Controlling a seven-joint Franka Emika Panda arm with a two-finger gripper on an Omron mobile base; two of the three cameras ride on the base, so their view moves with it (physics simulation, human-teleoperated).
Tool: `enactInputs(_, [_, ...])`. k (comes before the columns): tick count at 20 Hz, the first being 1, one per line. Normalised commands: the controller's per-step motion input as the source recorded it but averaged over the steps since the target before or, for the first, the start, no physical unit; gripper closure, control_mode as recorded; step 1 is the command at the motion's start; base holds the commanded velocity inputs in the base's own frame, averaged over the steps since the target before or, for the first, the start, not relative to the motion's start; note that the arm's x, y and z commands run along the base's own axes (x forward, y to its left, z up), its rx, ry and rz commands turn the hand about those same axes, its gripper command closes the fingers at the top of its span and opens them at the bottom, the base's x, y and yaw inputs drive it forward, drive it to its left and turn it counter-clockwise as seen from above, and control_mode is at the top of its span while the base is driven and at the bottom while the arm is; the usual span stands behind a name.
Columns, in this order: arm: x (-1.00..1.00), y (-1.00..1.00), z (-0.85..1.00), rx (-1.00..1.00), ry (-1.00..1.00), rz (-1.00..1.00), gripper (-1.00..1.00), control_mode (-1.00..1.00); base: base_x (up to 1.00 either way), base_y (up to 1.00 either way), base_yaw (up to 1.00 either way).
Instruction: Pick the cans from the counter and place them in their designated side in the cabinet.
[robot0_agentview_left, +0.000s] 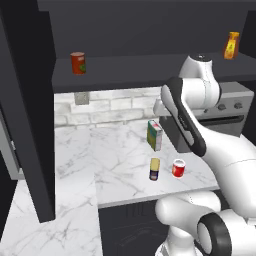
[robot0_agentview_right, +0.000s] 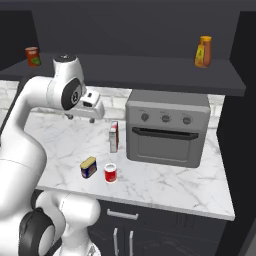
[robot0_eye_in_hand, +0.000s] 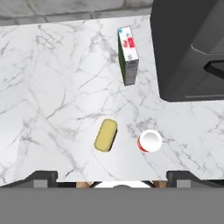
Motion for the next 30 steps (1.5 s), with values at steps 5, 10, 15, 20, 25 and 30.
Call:
enactInputs(5, [-0.2,0.02,-0.01,0.02,-0.02,-0.07,-1.0,-1.0,0.0,0.0,0.0])
enactInputs(10, [-0.17,0.06,-0.05,0.01,-0.01,-0.06,-1.0,-1.0,0.0,0.0,0.0])
enactInputs(15, [-0.12,0.08,-0.08,0.0,-0.01,-0.06,-1.0,-1.0,0.0,0.0,0.0])
enactInputs(20, [-0.1,0.03,-0.08,0.0,-0.01,-0.04,-1.0,-1.0,0.0,0.0,0.0])
enactInputs(25, [-0.12,0.01,-0.09,0.0,-0.01,-0.04,-1.0,-1.0,0.0,0.0,0.0])
enactInputs(30, [-0.11,0.05,-0.11,0.0,0.0,-0.03,-1.0,-1.0,0.0,0.0,0.0])
